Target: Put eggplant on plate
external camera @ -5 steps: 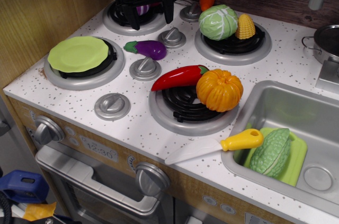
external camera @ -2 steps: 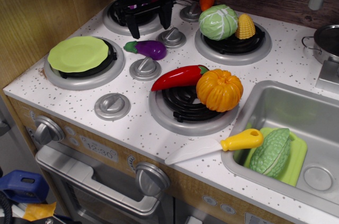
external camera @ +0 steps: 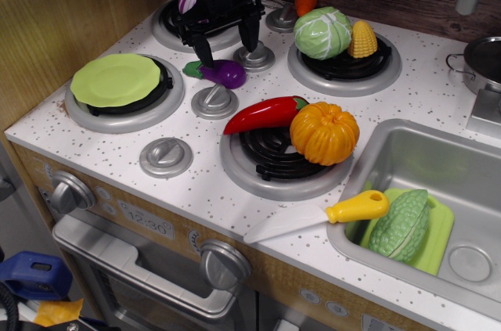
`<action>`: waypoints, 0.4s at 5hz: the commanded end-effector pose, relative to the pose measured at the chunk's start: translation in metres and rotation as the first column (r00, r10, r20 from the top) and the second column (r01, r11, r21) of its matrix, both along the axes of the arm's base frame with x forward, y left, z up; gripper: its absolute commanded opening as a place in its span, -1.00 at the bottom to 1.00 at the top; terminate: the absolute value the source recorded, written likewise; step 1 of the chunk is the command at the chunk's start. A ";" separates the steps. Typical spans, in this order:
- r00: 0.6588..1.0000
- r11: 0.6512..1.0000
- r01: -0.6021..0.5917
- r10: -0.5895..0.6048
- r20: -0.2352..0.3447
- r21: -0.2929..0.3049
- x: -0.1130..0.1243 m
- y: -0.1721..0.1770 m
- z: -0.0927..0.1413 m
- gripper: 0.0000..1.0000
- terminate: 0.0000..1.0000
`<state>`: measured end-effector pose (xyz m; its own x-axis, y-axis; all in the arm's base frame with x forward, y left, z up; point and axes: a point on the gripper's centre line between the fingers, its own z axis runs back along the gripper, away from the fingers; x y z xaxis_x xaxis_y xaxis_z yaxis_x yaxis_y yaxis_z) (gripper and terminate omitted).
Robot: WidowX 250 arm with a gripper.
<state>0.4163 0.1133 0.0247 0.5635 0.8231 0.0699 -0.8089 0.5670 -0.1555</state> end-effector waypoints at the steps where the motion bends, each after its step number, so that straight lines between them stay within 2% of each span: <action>1: 0.998 0.999 -0.041 0.040 0.043 0.022 0.000 -0.003 0.006 1.00 -1.00; 2: 0.997 0.999 -0.053 0.052 0.049 0.014 -0.003 -0.005 -0.002 1.00 -1.00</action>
